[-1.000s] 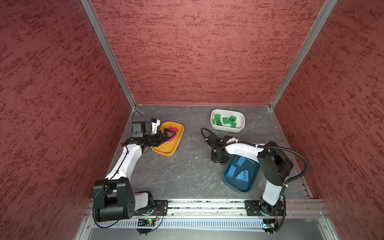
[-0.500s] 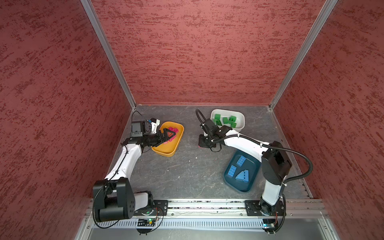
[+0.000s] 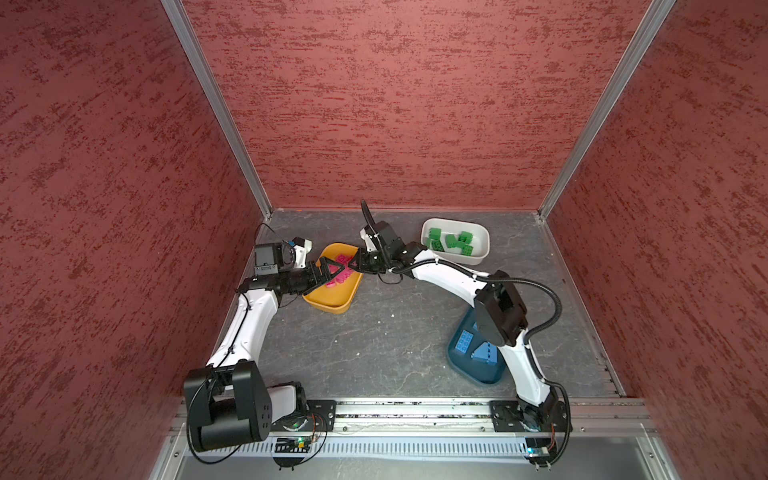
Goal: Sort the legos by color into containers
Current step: 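Carry the pink brick over the yellow tray and open the right gripper, then lower the right gripper onto the green 2x2 brick beside the white tub and grasp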
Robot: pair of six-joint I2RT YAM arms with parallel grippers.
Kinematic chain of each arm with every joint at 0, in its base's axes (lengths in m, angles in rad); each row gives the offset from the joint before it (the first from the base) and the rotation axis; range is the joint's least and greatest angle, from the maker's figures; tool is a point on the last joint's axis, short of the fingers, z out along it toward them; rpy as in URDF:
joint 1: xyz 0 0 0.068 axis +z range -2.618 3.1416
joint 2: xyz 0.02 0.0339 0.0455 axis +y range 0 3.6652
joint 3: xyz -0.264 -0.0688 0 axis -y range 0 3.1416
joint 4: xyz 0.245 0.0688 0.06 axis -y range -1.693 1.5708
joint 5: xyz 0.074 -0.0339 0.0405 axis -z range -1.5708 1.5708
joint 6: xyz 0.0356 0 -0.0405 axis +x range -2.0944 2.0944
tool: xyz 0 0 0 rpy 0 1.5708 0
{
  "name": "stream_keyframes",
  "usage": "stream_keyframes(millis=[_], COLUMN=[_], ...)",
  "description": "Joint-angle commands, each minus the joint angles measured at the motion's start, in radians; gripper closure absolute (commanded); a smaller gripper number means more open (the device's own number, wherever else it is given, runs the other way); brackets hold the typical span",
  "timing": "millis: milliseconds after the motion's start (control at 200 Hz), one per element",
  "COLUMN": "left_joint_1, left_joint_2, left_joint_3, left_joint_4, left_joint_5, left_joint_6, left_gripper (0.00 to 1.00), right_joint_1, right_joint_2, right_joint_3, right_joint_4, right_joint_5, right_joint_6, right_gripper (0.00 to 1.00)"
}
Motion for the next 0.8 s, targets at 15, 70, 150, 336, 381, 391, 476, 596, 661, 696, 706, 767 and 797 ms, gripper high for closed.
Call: stream_keyframes(millis=[15, 70, 150, 336, 381, 391, 476, 596, 661, 696, 706, 767, 797], left_joint_1=[0.011, 0.011, 0.014, 0.015, 0.015, 0.015, 0.015, 0.015, 0.014, 0.012, 0.011, 0.005, 0.001], left_joint_2=[-0.015, -0.015, -0.014, -0.008, -0.006, -0.005, -0.003, -0.007, -0.004, -0.003, -0.002, 0.0, 0.003], left_joint_3=[0.024, 0.024, 0.02, 0.02, 0.02, 0.02, 0.022, 0.022, 0.021, 0.021, 0.019, 0.015, 0.015], left_joint_4=[-0.011, -0.015, -0.012, -0.009, -0.006, -0.005, -0.004, -0.003, 0.003, 0.009, 0.012, 0.024, 0.029], left_joint_5=[0.004, 0.004, 0.004, 0.007, 0.009, 0.009, 0.016, 0.021, 0.028, 0.034, 0.036, 0.042, 0.043], left_joint_6=[0.025, 0.028, 0.026, 0.03, 0.028, 0.028, 0.023, 0.023, 0.017, 0.012, 0.01, 0.001, -0.003], left_gripper=[0.01, 0.0, 0.01, 0.01, 0.01, 0.01, 0.01, 0.01, 0.01, 0.01, 0.01, 0.0, 0.01], right_joint_1=[0.003, 0.0, -0.003, -0.008, -0.009, -0.01, -0.018, -0.049, -0.075, -0.091, -0.096, -0.125, -0.142], right_joint_2=[0.069, 0.104, 0.124, 0.108, 0.09, 0.084, 0.029, -0.095, -0.175, -0.223, -0.232, -0.301, -0.329], right_joint_3=[0.124, 0.187, 0.232, 0.252, 0.243, 0.241, 0.202, 0.062, -0.041, -0.095, -0.111, -0.191, -0.226], right_joint_4=[-0.061, -0.115, -0.152, -0.232, -0.246, -0.25, -0.279, -0.303, -0.306, -0.309, -0.312, -0.336, -0.353], right_joint_5=[0.026, 0.053, 0.094, 0.156, 0.173, 0.177, 0.215, 0.261, 0.289, 0.301, 0.305, 0.327, 0.342], right_joint_6=[-0.03, -0.052, -0.06, -0.104, -0.118, -0.12, -0.145, -0.172, -0.182, -0.186, -0.187, -0.191, -0.192], right_gripper=[0.74, 0.71, 0.66, 0.48, 0.45, 0.45, 0.44, 0.4, 0.38, 0.37, 0.36, 0.34, 0.33])
